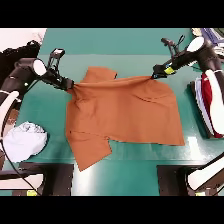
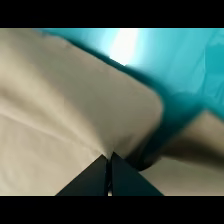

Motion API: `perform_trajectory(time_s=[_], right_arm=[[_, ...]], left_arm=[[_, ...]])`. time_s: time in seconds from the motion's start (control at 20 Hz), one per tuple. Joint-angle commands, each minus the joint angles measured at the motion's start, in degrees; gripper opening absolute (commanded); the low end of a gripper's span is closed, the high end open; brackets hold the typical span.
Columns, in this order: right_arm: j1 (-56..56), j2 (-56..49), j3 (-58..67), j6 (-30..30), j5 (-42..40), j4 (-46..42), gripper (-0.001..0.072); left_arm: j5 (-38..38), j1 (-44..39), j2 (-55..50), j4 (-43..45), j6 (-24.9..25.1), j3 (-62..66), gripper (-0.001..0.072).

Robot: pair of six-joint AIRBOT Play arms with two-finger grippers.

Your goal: Fold the shirts.

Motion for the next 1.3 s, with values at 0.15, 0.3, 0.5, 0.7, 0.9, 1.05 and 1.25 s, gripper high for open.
perform_trajectory(time_s=[0.15,0.3,0.5,0.7,0.9,1.05,1.25], right_arm=[[-1.0,-0.3,0.2,0.2,-5.7,0.6,0.0450],[-3.7,3.9,0.1,-1.2,-0.4,0.6,0.0449],[-6.7,12.5,-7.6,-4.0,3.2,3.6,0.0449],[-10.3,22.8,-22.7,-6.1,3.2,10.6,0.0449],[-13.6,30.8,-32.4,-7.6,2.8,12.5,0.0449],[-16.1,35.7,-37.1,-7.9,1.9,12.5,0.0449],[-19.3,40.7,-41.2,-8.1,1.9,12.5,0.0449]], left_arm=[[-0.2,4.1,-3.5,0.1,-3.7,3.6,0.0379],[-10.7,10.5,0.8,-1.7,-3.7,6.1,0.0379],[-14.1,16.0,12.0,-8.8,-2.0,-4.5,0.0380],[-14.4,16.2,23.6,-17.0,0.0,-26.5,0.0688],[-12.8,16.2,29.0,-23.7,1.0,-42.6,0.0667],[-9.4,16.1,29.5,-28.9,3.0,-48.1,0.0666],[-5.6,16.1,29.5,-31.9,3.3,-50.0,0.0666]])
